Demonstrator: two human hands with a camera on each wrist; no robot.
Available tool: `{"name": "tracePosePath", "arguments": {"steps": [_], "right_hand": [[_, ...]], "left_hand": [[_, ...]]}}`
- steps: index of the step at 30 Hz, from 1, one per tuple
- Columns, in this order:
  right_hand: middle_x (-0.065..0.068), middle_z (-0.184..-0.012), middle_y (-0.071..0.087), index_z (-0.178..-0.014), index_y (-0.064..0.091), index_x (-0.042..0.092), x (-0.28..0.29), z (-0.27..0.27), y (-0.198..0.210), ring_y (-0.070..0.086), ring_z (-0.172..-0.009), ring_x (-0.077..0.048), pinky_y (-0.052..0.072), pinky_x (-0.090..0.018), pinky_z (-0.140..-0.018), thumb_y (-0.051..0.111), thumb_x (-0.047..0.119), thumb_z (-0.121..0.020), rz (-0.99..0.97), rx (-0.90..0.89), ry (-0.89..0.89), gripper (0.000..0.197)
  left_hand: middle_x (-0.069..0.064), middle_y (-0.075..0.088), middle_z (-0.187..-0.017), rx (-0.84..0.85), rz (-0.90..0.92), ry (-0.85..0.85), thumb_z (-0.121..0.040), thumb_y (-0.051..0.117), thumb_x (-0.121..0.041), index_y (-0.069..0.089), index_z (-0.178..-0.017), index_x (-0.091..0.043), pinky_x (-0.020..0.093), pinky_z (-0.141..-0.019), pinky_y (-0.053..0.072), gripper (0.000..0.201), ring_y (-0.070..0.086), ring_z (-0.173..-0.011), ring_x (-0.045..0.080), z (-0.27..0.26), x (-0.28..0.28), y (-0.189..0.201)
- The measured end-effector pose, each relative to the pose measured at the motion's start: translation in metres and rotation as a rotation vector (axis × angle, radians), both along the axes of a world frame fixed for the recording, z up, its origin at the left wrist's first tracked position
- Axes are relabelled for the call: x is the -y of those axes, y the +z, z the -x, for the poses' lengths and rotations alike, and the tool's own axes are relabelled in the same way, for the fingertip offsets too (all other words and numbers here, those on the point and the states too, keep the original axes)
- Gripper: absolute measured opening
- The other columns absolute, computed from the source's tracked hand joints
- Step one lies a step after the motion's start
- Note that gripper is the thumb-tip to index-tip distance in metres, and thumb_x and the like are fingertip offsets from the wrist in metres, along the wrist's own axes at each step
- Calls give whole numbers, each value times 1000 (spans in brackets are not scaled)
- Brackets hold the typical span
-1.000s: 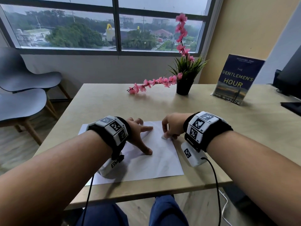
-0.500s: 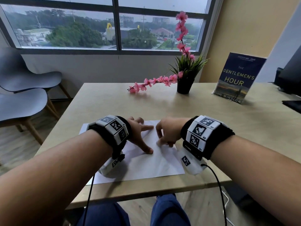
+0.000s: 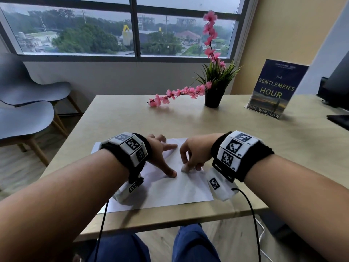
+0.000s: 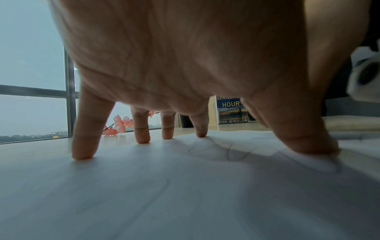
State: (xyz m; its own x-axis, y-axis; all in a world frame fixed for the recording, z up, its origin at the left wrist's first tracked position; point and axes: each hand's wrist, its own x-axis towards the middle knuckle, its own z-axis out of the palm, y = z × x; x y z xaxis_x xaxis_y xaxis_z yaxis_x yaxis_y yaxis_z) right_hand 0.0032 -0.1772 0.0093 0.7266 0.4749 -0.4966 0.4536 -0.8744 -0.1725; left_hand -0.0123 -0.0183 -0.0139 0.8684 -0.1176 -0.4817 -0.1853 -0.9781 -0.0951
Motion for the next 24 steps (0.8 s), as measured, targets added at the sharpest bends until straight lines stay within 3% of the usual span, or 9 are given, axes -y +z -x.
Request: {"name": "tracePosePath", "arguments": {"steps": [2, 4, 9, 14, 20, 24], "right_hand": [[-1, -74, 73, -97, 65, 16, 3, -7, 1, 63, -61, -12, 45, -19, -58, 71, 33, -85, -10, 68, -50, 22], [-1, -72, 71, -95, 65, 16, 5, -8, 0, 62, -61, -13, 45, -18, -56, 72, 32, -85, -27, 66, -66, 20], [-3, -86, 77, -88, 64, 24, 6, -1, -2, 67, -68, -11, 53, -26, -76, 72, 40, -82, 23, -29, 21, 19], [-1, -75, 73, -90, 64, 20, 9, -14, -1, 62, -61, -13, 44, -18, -55, 73, 34, -83, -7, 78, -64, 18], [-4, -91, 77, -90, 67, 24, 11, -7, -1, 68, -70, -11, 54, -27, -78, 75, 40, -80, 43, -57, 23, 21], [-5, -90, 77, -89, 64, 22, 13, -14, 1, 65, -68, -14, 47, -21, -60, 73, 35, -83, 30, 40, -22, 17]], "left_hand": [[-15, 7, -155, 0, -2, 2, -53, 52, -90, 2, -144, -56, 47, -112, 27, 109, 14, -142, 22, 0, 0, 0], [-15, 7, -155, -4, -3, 4, -52, 52, -90, 2, -144, -57, 47, -112, 27, 110, 14, -142, 22, 0, 0, 1], [-16, 6, -156, -3, -9, 3, -50, 51, -91, 1, -143, -57, 48, -113, 27, 111, 13, -143, 21, -1, 0, 0], [-18, 6, -155, -13, -21, 5, -47, 49, -94, 0, -142, -59, 50, -112, 27, 112, 14, -143, 20, 0, 0, 1], [-16, 6, -156, -8, -22, 2, -50, 51, -92, 0, -143, -58, 50, -112, 26, 111, 13, -143, 22, -1, 0, 1], [-17, 7, -156, -6, -21, 2, -51, 50, -92, 1, -143, -58, 50, -112, 26, 110, 14, -143, 21, 0, 0, 2]]}}
